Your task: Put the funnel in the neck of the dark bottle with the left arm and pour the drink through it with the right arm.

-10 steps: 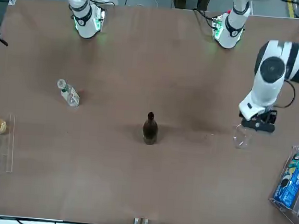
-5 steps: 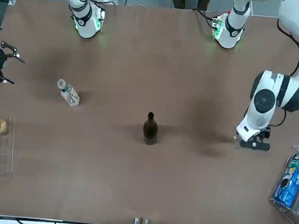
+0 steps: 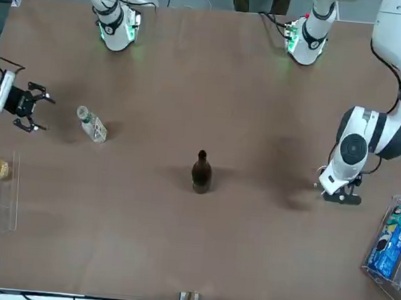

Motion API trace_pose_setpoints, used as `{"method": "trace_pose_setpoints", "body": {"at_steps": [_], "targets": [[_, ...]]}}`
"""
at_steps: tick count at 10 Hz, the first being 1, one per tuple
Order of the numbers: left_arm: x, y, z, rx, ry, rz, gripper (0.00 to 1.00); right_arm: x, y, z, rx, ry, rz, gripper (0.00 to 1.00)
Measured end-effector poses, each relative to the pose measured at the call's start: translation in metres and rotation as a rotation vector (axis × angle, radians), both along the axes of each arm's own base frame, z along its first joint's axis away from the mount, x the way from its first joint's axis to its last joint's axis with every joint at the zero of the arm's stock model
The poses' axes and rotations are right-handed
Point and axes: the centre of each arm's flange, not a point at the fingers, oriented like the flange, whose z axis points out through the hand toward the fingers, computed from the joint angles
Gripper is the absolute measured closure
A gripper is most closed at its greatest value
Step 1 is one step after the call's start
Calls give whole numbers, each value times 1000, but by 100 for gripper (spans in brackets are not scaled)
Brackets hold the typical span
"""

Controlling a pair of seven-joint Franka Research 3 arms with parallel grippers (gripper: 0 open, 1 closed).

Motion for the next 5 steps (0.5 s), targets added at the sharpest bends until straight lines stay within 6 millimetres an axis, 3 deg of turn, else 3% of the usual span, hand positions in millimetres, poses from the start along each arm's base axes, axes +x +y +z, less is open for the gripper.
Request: {"method": "trace_pose_setpoints", "body": {"at_steps": [4,5], "targets": [[0,2,0,1,0,10,81,-6,25,-89,140,-73,56,0],[0,6,4,16,-2,8,89,-6,33,-101,163,-65,59,0]]}}
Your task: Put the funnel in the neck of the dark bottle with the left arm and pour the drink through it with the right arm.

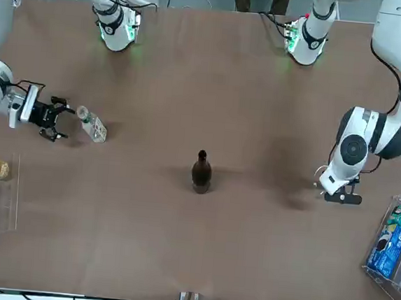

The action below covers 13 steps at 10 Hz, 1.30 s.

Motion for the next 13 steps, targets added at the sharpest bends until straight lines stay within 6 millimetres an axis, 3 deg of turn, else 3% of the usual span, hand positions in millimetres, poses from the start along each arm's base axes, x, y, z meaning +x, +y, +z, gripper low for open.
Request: {"method": "trace_pose_setpoints", "body": {"at_steps": [2,4,5,7,9,13], "targets": [[5,-5,24,-2,-44,-6,90,5,14,-8,39,-6,14,0],[11,-19,78,-41,-135,4,90,10,26,-11,56,-13,35,0],[13,-37,111,-110,-189,33,90,12,30,-12,60,-20,43,0],[13,-76,178,-268,-285,85,90,13,32,-14,64,-31,52,0],[3,-125,232,-411,-347,93,90,9,38,-24,93,-31,62,0],[-33,-234,303,-637,-400,95,90,1,42,-44,152,-9,57,0]]}}
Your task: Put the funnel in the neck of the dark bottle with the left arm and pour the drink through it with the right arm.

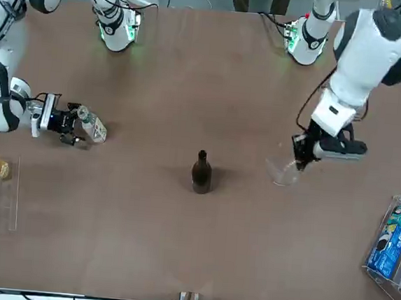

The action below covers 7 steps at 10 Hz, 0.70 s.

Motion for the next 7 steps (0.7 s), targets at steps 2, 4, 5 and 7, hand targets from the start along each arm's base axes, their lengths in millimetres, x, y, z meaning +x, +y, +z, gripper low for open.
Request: {"method": "trace_pose_setpoints", "body": {"at_steps": [2,4,5,7], "targets": [[-18,-50,28,-93,-12,46,90,-1,4,-5,32,0,-2,0],[-35,-99,47,-186,4,87,92,-4,10,-12,60,9,5,0],[-36,-118,52,-230,21,92,92,-4,12,-13,69,11,8,0],[-27,-144,37,-290,78,95,92,-4,17,-16,87,12,9,0]]}}
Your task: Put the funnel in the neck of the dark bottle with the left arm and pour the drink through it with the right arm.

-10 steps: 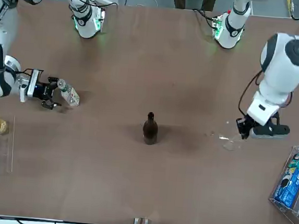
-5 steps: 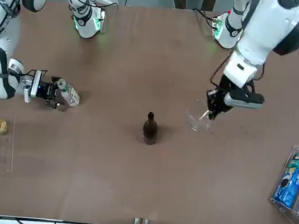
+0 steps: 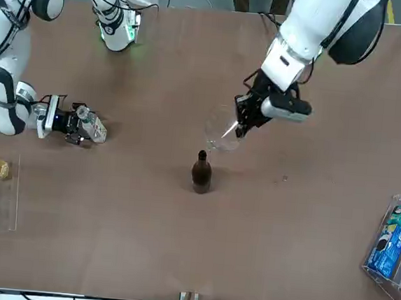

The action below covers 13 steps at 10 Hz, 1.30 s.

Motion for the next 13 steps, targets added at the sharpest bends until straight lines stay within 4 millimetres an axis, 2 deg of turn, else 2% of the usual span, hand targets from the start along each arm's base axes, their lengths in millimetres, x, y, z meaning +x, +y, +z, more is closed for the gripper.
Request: {"method": "trace_pose_setpoints", "body": {"at_steps": [2,3,4,6,8,9,13], "targets": [[7,-17,-18,-36,17,-17,92,3,8,-1,14,-3,9,2],[8,-19,-24,-38,26,-21,92,4,11,-2,19,-5,13,8],[9,-20,-29,-33,34,-23,92,5,13,-2,21,-7,13,19],[8,-20,-49,8,52,-36,92,6,13,-1,22,-11,10,33],[4,-21,-68,32,75,-47,92,8,13,-1,23,-14,7,37],[4,-21,-69,34,77,-49,92,9,13,-1,22,-17,7,42],[4,-21,-69,49,64,-57,92,12,13,0,20,-10,4,48]]}}
